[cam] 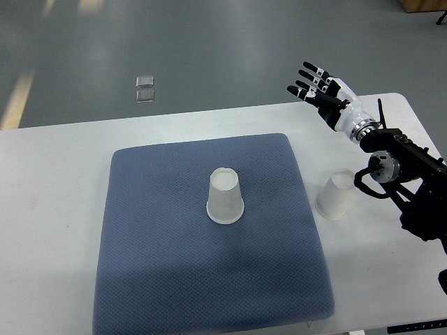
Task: Stack paper cups
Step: 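Raise the right hand and move it toward the loose white paper cup, then lower the right hand around the loose white paper cup and close fingers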
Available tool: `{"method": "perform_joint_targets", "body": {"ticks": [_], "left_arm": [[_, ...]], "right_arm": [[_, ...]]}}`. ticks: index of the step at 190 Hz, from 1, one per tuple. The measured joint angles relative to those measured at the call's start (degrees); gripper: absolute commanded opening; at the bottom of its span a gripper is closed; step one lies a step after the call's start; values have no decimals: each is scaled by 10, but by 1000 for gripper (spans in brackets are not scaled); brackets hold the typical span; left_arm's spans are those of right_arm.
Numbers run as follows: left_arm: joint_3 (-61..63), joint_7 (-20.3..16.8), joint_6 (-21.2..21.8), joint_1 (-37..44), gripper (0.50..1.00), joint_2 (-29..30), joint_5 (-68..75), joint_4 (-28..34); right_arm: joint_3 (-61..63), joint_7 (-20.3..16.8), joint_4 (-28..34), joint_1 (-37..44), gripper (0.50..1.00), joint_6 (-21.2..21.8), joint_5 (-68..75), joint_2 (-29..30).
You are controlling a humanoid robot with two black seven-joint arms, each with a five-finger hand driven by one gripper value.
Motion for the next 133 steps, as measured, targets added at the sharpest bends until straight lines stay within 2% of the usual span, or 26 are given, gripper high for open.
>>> {"method": "perform_joint_targets", "body": {"ticks": [67,96,133], "left_arm": [[0,0,0,0,1000,0,0,0],[0,0,0,0,1000,0,0,0],[0,0,0,0,1000,0,0,0]], "right_arm": [[-6,0,7,12,919,16,-3,-44],[-14,0,13,12,917,89,-24,-99],[-35,8,40,13,915,178,-158,-187]]}}
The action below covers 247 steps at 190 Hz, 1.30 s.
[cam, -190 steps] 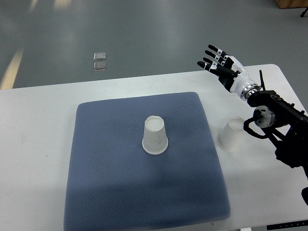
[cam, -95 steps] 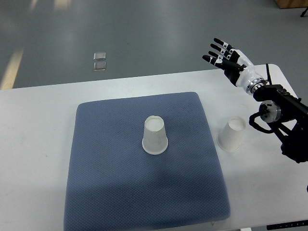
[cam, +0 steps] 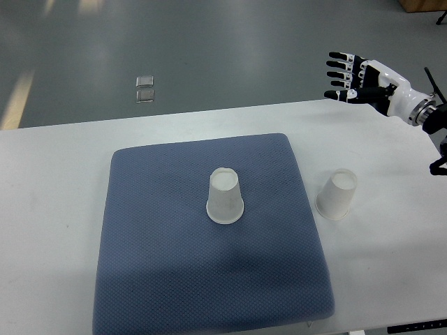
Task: Stack paper cups
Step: 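Lower the right hand around the loose white paper cup and close fingers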
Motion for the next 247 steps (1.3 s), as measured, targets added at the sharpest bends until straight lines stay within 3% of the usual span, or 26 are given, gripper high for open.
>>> {"method": "perform_joint_targets", "body": {"ticks": [39,75,135,247], "left_arm": [[0,0,0,0,1000,0,0,0],[0,0,0,0,1000,0,0,0],[0,0,0,0,1000,0,0,0],[0,0,0,0,1000,0,0,0]], "right_arm": [[-59,21,87,13,915,66,-142,-106],[-105,25,176,23,917,78,-213,-159],[-129,25,206,20,917,71,-392,-157],[-202,24,205,14,913,3,-447,-146]]}}
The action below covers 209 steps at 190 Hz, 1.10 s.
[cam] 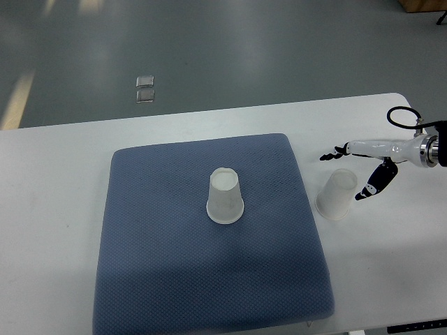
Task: Stack paper cups
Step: 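Lower the right hand around the loose white paper cup and close fingers, then lift the cup with the right hand and carry it over the cup on the pad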
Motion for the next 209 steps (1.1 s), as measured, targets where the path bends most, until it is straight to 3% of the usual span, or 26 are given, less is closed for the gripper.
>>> {"method": "perform_joint_targets", "body": {"ticks": [31,136,167,192,209], "left_arm": [[0,0,0,0,1000,0,0,0],[0,0,0,0,1000,0,0,0],[0,0,0,0,1000,0,0,0],[0,0,0,0,1000,0,0,0],[0,0,0,0,1000,0,0,0]], "right_arm": [[-6,0,-9,-3,897,-9,-1,8],[-8,0,-19,-8,756,-27,-14,17],[-8,0,-24,-8,678,-30,-14,17],[-8,0,-25,-8,582,-30,-14,17],[-8,0,-25,-7,578,-30,-14,17]]}}
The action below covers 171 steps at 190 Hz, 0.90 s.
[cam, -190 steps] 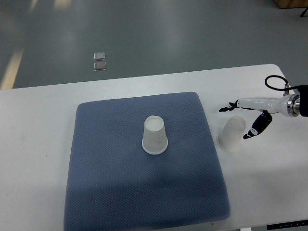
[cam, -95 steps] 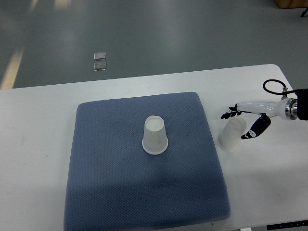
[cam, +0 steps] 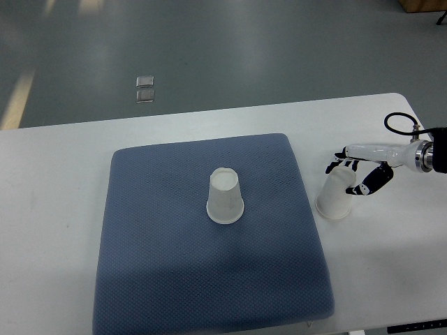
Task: Stack paper cups
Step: 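Lift the cup with the right hand and carry it over the cup on the pad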
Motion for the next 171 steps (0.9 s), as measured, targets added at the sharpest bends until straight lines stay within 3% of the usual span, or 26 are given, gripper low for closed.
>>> {"method": "perform_joint_targets", "body": {"ticks": [42,95,131,171], "left_arm": [[0,0,0,0,1000,0,0,0],[0,0,0,0,1000,0,0,0],[0,0,0,0,1000,0,0,0],[0,0,0,0,1000,0,0,0]], "right_arm": [[9,0,3,19,578,-1,7,-1],[11,-1,24,138,578,30,45,-1],[11,-7,79,214,578,73,64,7],[11,-26,138,248,578,87,84,42]]}}
